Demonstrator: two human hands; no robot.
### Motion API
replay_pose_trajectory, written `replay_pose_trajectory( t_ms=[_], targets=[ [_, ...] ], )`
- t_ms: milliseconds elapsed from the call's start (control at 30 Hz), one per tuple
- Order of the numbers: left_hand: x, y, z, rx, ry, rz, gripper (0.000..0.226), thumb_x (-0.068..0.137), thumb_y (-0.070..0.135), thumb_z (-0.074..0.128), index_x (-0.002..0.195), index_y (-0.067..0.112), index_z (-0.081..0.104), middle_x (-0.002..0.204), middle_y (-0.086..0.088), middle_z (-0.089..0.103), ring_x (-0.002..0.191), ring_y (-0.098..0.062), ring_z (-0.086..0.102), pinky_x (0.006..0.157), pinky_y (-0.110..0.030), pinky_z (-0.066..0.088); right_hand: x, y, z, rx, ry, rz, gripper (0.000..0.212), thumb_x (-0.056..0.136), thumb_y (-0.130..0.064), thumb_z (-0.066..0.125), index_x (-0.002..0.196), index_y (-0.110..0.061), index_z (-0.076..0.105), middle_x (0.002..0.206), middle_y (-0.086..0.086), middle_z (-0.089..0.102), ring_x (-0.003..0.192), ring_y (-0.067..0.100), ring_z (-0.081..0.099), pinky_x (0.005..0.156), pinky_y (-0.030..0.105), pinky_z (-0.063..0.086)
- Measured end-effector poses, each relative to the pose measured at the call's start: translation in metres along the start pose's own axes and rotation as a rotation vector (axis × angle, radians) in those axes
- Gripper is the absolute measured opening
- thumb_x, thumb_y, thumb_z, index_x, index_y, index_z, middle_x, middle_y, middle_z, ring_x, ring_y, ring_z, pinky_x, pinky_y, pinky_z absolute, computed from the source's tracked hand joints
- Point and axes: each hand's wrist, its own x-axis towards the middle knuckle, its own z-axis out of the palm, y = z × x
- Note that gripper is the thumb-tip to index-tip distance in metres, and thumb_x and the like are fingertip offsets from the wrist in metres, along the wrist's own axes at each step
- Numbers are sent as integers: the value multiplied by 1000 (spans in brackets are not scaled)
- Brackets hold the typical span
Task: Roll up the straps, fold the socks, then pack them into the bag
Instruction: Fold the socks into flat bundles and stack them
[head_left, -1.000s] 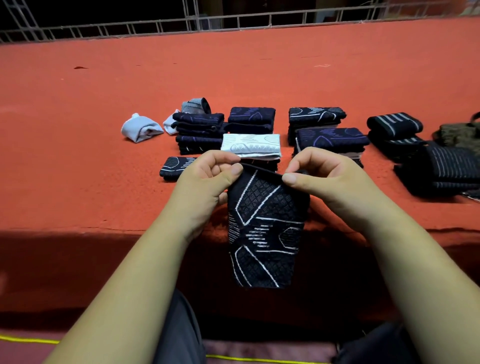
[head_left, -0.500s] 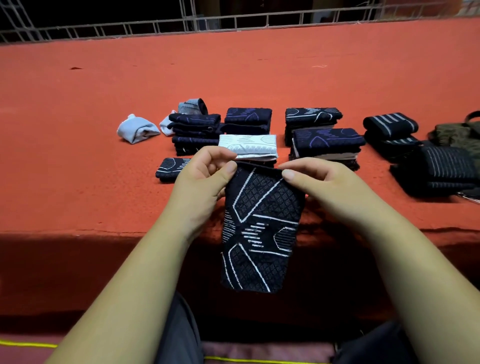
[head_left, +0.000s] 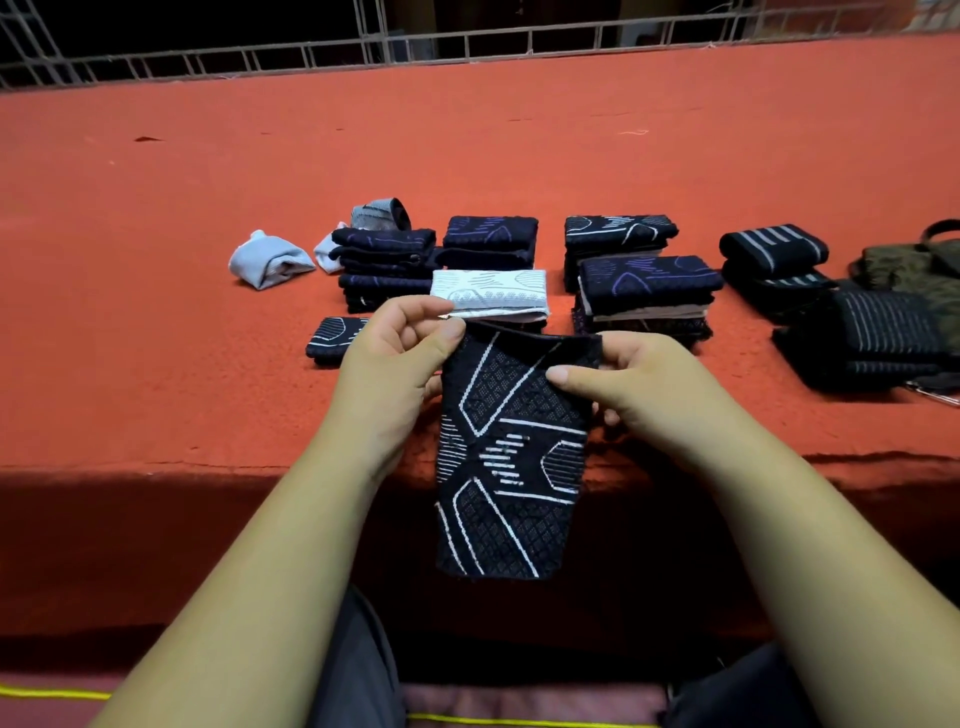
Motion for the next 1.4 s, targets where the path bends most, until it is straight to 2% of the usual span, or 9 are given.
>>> replay_pose_trajectory(
  t_ms=[167,300,433,567,733,900,1133,1267,1400],
  targets=[
    [-2,-3,-14,120,-236,-211,30,90,22,84,115,9,74,106,-16,75,99,-33,65,92,-54,46,0,1,0,37,133,-107,7,95,-19,78,92,-13,76,66,-14,64,59,1,50,58,19,41],
    [-2,-4,-19,220,-206,-186,20,90,13,82,108,7,76,93,-15,67,92,-29,59,84,-46,49,-3,0,3,107,69,-43,13,95,-25,78,103,-15,79,82,-11,76,69,1,62,63,21,49],
    [-2,-4,-16,173,-159,-157,15,90,13,81,105,12,79,101,-18,67,94,-30,63,92,-58,52,-5,1,9,112,-71,53,16,96,-16,76,110,-9,79,105,1,83,98,16,78,85,27,62],
    [-1,-4,-16,139,-117,-140,14,93,8,78,107,9,77,99,-17,70,91,-28,65,81,-39,54,-4,3,8,201,-49,75,14,98,-10,73,111,-8,77,100,2,82,86,13,78,74,27,63],
    [2,-5,-22,115,-93,-139,22,89,12,82,111,8,77,115,-37,68,97,-32,66,95,-56,52,-6,4,3,12,-80,-69,7,99,-9,72,97,-14,76,76,-10,73,66,2,60,64,13,47],
    [6,-4,-31,115,-158,-146,26,90,-1,76,116,4,73,105,-15,73,99,-26,68,90,-38,58,-4,8,4,86,-49,-105,16,101,3,63,104,-10,71,71,-18,72,61,-7,60,59,9,45],
    [7,-3,-35,66,-203,-166,25,89,-15,66,106,2,72,107,-14,76,100,-25,73,86,-32,60,-6,9,4,73,-7,-96,33,99,5,62,113,-18,80,106,-6,82,94,4,70,87,21,52],
    [5,1,-32,58,-214,-193,30,91,-22,53,92,4,68,91,-13,75,80,-19,74,70,-24,60,-7,9,2,30,32,-50,45,93,13,48,104,-14,82,60,-19,66,50,-4,53,51,7,36],
    [2,4,-30,45,-209,-220,35,95,-15,42,89,4,70,75,-9,69,70,-16,66,75,-26,60,-7,9,5,60,66,2,43,93,4,48,96,-21,83,61,11,48,51,17,34,46,24,25]
  ],
)
